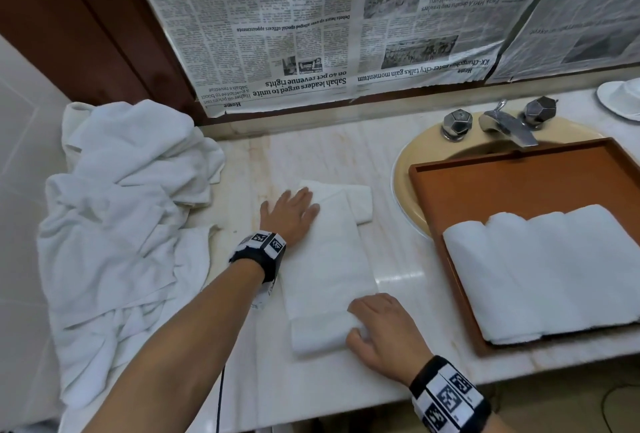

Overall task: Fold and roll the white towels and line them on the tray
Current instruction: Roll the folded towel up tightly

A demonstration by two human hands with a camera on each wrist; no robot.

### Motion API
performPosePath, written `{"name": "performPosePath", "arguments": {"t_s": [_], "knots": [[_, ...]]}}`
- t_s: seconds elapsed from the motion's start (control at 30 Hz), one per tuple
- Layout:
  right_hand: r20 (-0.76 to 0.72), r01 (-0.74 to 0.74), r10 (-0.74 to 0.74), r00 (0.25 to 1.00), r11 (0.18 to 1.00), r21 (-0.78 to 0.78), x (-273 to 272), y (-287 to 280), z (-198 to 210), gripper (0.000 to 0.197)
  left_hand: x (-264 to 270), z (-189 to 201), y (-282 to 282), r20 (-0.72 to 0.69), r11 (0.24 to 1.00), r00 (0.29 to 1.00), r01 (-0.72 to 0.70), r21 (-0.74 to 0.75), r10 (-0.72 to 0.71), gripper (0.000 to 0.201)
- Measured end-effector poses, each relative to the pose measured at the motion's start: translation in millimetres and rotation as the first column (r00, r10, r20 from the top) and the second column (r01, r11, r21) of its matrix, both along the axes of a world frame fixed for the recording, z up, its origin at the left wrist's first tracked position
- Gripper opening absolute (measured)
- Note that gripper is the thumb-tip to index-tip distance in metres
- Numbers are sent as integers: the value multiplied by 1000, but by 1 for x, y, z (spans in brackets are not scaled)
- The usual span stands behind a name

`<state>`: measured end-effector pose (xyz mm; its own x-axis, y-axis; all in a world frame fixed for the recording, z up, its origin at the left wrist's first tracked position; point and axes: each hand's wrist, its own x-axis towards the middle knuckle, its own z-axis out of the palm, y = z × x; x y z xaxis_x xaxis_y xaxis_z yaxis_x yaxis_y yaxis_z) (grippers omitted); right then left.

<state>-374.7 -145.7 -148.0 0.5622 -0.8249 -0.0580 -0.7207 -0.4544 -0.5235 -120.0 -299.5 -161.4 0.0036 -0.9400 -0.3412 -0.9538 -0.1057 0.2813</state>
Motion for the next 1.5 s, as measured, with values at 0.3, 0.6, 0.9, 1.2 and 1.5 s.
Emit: {"name": "performPosePath", "arguments": {"t_s": [0.3,0.6,0.9,1.2,1.5], "knots": [[56,8,-8,998,1000,-6,-4,2,-5,23,32,-7,-58,30,989,989,-146,27,146,63],[83,17,-17,996,1000,-2,-3,-1,-5,23,7,2,-17,-15,978,997,-81,-194,80,40],[57,26,-25,998,1000,-12,-2,2,-4,28,10,-13,-24,0,996,997,-81,-30,81,59],[-105,-85,100,989,987,134,3,-20,11,59,-6,11,78,-294,973,950,-158,-166,104,81],[-263,-75,196,945,909,410,20,-63,35,31,-34,23,211,-400,977,895,-214,-3,195,59]]}}
